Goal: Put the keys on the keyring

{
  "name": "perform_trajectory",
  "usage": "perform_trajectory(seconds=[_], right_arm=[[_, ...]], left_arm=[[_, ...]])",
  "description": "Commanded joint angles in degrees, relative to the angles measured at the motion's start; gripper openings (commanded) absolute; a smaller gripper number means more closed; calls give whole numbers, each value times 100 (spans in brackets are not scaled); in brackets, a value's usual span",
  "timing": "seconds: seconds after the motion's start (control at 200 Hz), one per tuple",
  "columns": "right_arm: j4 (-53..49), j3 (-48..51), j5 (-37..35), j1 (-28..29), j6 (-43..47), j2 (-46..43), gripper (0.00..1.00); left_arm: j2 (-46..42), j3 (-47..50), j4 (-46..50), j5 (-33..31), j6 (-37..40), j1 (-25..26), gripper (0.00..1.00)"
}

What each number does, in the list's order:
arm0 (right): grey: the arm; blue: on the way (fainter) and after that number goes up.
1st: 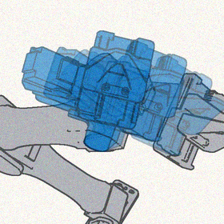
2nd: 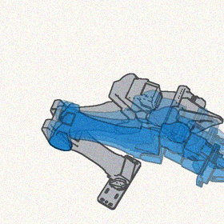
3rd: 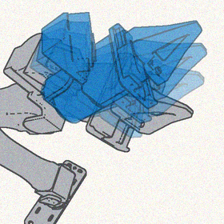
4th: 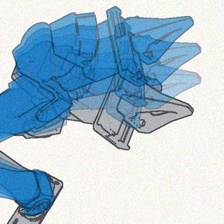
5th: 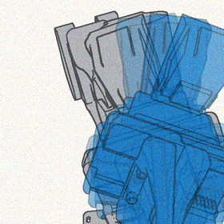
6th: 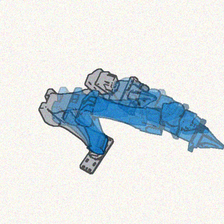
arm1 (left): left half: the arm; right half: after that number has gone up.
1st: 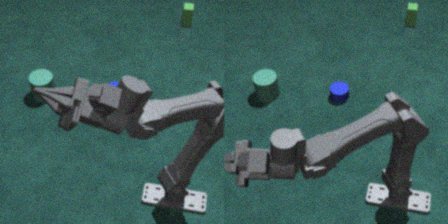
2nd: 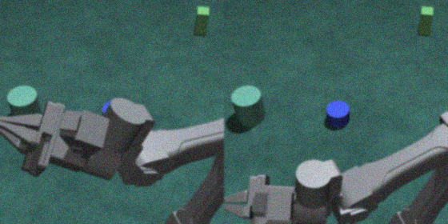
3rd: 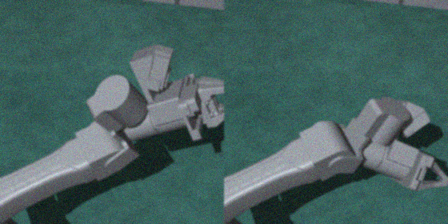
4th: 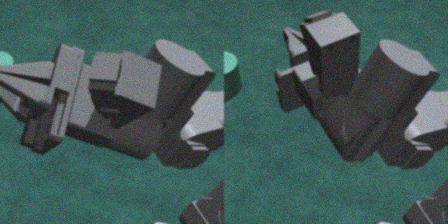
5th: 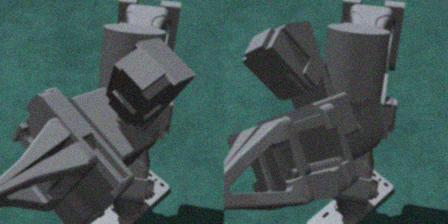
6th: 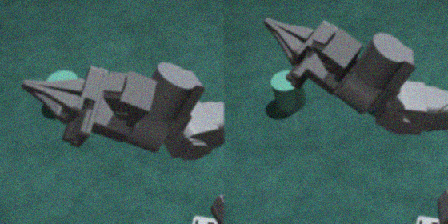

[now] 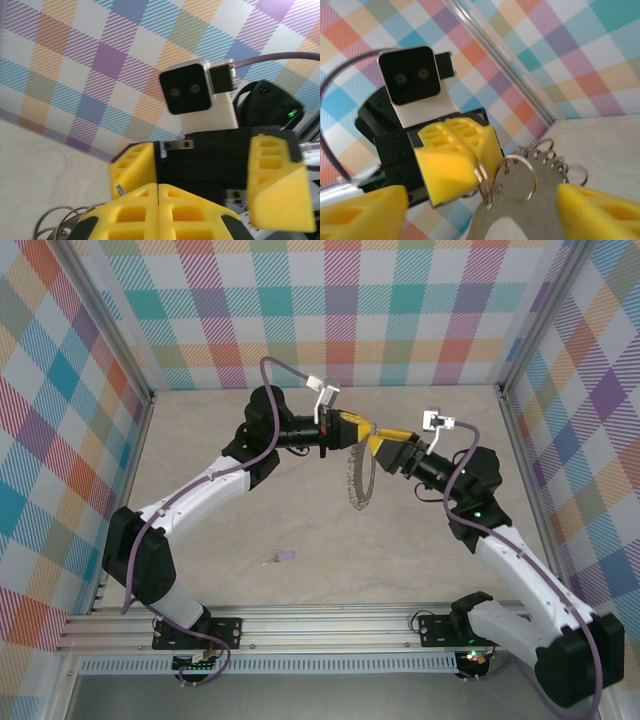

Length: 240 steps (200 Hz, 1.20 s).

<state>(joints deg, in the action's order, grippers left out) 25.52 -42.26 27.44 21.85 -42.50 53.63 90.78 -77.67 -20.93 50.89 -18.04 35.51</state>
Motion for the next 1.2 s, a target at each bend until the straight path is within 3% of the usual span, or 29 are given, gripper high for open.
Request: perform_trajectory(seconds=[0.0, 0.145, 0.31, 0.405, 0.71, 1.195], right_arm=[[-1698, -37, -565, -13, 790, -681, 89], [-2562, 515, -1178, -40, 733, -1543, 98], [-3042, 1140, -1556, -40, 423, -2079, 99], [-3224, 1351, -1652, -40, 345, -2146, 100], [-3254, 1794, -1595, -40, 277, -2007, 99], [-3829, 2126, -1730, -40, 356, -2743, 100]], left_arm=[[-334, -458, 898, -301, 1128, 61, 0], [-282, -423, 1008, -368, 1804, 62, 0], [-595, 800, -849, -776, 2101, 70, 0], [-737, 1111, -1165, -925, 2249, 71, 0], [-1065, 1639, -1910, -787, 2180, 74, 0], [-1143, 1659, -2473, -627, 1573, 75, 0]])
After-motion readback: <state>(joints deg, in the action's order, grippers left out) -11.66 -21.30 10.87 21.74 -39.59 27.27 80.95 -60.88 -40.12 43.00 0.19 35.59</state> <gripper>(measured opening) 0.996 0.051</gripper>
